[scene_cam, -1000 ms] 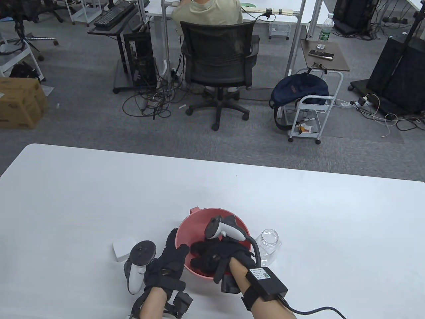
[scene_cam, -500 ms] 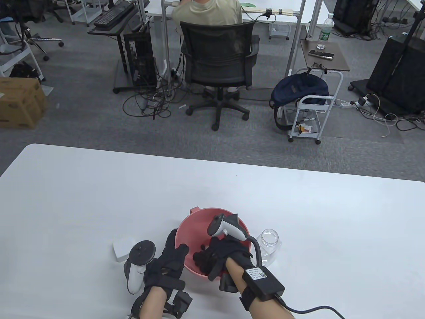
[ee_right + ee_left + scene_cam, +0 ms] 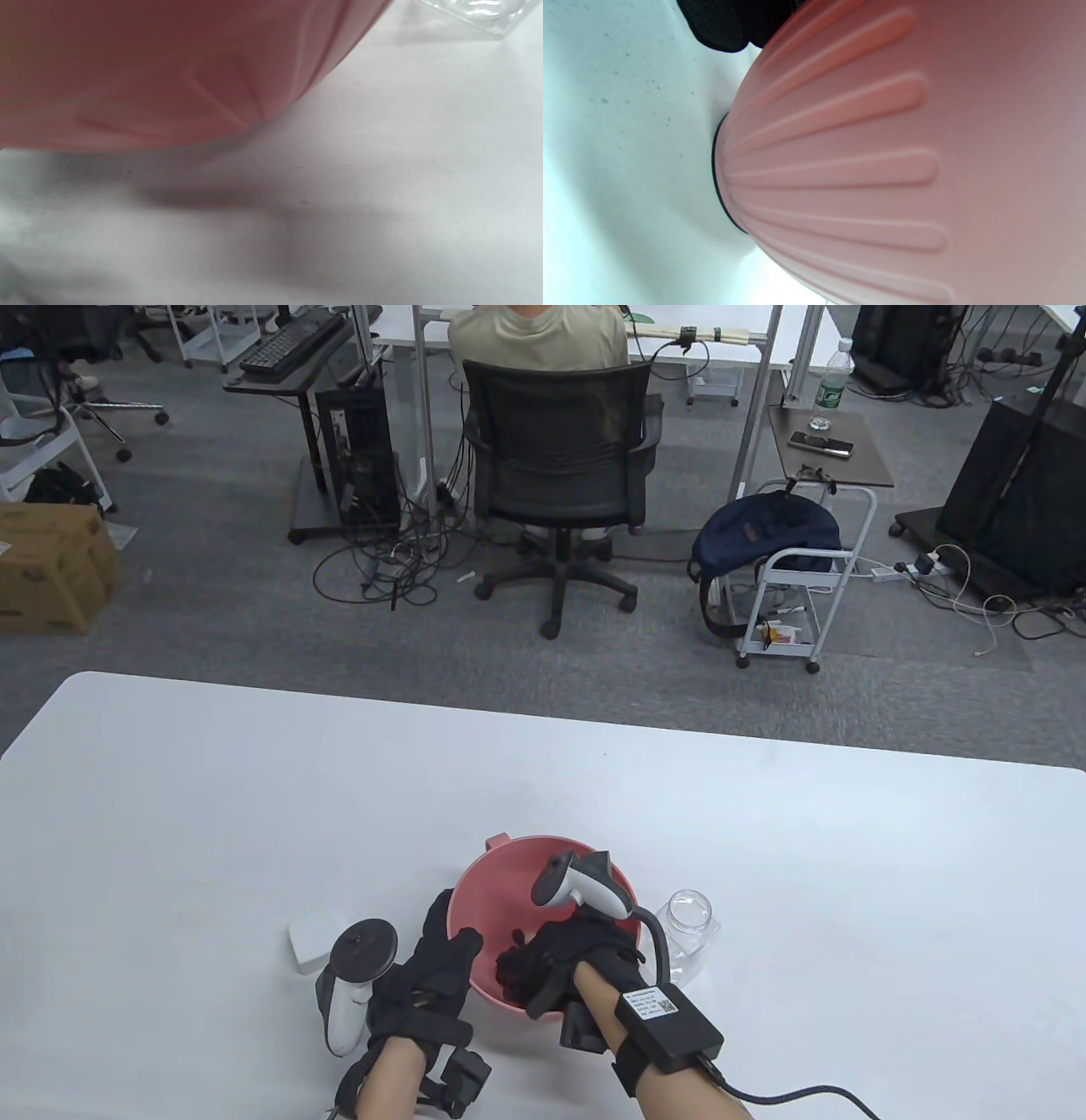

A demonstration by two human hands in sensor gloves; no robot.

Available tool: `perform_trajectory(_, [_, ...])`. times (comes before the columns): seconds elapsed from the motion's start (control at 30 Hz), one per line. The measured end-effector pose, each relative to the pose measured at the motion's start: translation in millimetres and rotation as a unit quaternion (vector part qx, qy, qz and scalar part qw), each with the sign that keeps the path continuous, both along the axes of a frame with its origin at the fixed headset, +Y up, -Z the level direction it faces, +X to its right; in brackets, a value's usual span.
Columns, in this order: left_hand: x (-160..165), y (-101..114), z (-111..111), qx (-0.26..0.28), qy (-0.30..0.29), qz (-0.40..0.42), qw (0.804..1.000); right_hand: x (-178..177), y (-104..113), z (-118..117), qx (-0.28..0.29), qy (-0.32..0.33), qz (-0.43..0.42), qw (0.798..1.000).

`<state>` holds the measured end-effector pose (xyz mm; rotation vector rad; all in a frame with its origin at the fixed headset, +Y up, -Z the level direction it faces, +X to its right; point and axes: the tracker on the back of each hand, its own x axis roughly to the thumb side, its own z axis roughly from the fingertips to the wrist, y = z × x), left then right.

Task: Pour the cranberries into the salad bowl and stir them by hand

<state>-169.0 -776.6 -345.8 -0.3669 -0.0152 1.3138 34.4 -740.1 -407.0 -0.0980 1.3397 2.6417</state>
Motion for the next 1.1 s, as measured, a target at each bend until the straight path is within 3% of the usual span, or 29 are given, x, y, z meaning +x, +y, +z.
perform_trajectory(0.2, [-0.1, -0.1, 0.0, 0.005, -0.001, -0.004, 1.000, -2.6, -2.0, 0.1, -0.017, 0.026, 0.011, 0.999])
perform_trajectory(1.1, [-0.2, -0.8, 0.5, 0.006, -0.003, -0.004, 1.000, -6.7, 2.6, 0.8, 0.019, 0.059, -0.043, 0.997])
